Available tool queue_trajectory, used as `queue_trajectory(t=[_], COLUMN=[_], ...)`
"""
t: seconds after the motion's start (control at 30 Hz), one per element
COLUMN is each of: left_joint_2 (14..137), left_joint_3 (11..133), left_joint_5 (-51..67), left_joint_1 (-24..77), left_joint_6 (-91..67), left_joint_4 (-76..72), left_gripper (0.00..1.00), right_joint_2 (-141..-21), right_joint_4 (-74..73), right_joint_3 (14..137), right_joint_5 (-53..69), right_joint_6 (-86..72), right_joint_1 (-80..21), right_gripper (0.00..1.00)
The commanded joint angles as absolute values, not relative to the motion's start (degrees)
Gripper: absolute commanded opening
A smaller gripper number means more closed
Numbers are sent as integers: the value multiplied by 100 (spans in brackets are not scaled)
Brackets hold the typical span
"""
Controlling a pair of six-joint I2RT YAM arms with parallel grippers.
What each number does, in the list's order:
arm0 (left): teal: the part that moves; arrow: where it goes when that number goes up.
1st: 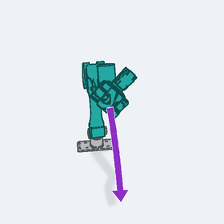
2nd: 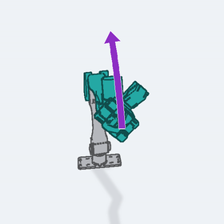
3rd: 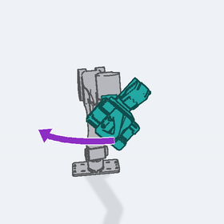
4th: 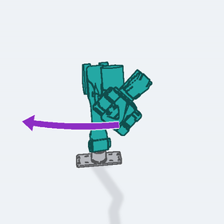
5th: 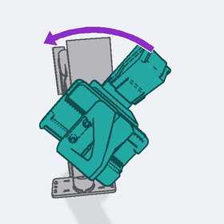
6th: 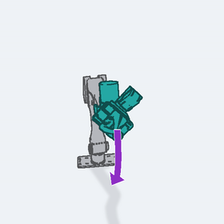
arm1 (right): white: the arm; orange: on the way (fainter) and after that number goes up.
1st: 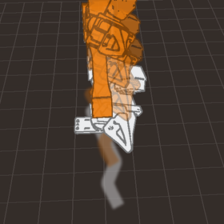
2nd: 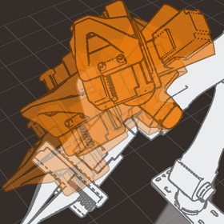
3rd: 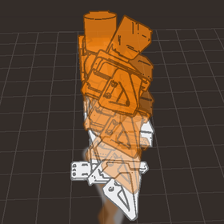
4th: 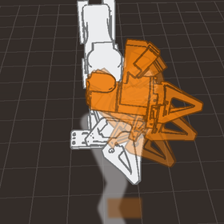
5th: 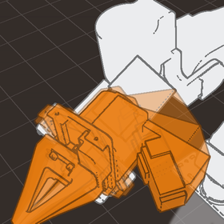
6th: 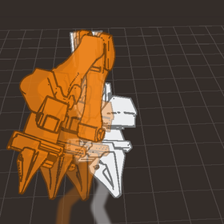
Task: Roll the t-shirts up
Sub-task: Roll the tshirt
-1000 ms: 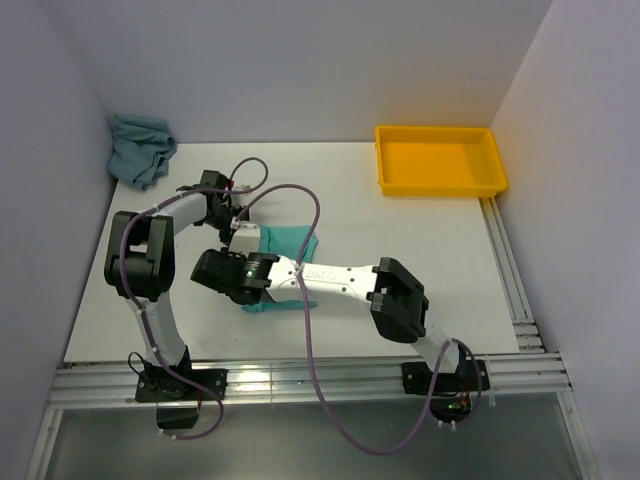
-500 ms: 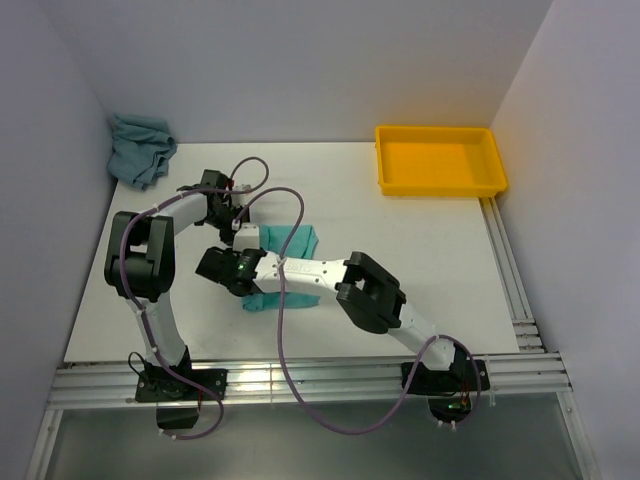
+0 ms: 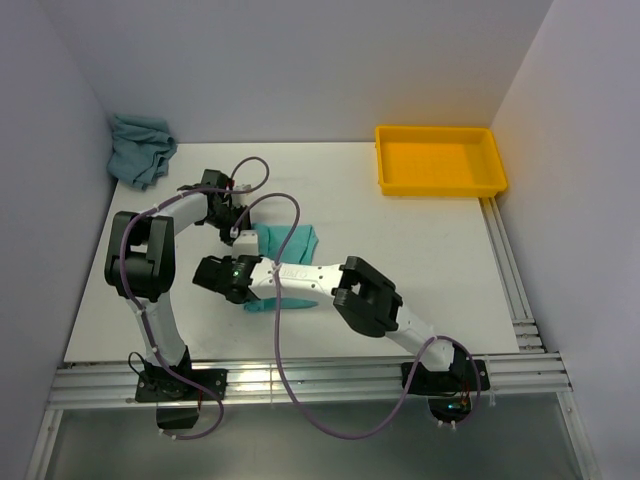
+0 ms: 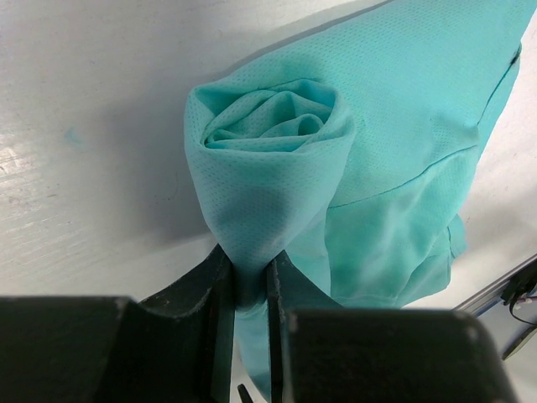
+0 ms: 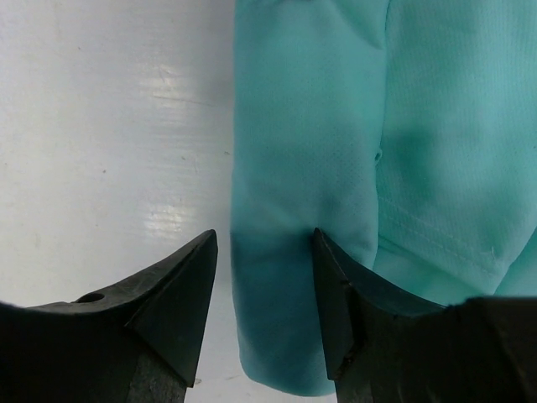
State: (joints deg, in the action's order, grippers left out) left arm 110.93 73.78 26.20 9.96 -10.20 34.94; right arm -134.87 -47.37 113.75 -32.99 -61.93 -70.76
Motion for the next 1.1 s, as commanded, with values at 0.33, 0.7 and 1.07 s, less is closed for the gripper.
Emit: queue_trajectory(t=[0.33,0.7,1.07], left_joint_2=[11232,11303,11039], left_joint_3=[7673,7919,8393], left_joint_5=[2276,2461,2979], left_joint_1=[1028,1020,862], left_joint_6=[-958,-941,-642], left_joint_4=[3445,3516,3771], left_gripper=[17,31,52], right_joint_2=[-13983,-13957,-11999], right_joint_4=[-5801,-5564,-1736], right_joint_3=[11505,11022,8185], right_joint_5=[-2892,-2532,-1759], right_joint_6=[-6557,-6583,-6416], right_joint_1=[-7356,-7365,-7023], right_gripper=[54,38,19])
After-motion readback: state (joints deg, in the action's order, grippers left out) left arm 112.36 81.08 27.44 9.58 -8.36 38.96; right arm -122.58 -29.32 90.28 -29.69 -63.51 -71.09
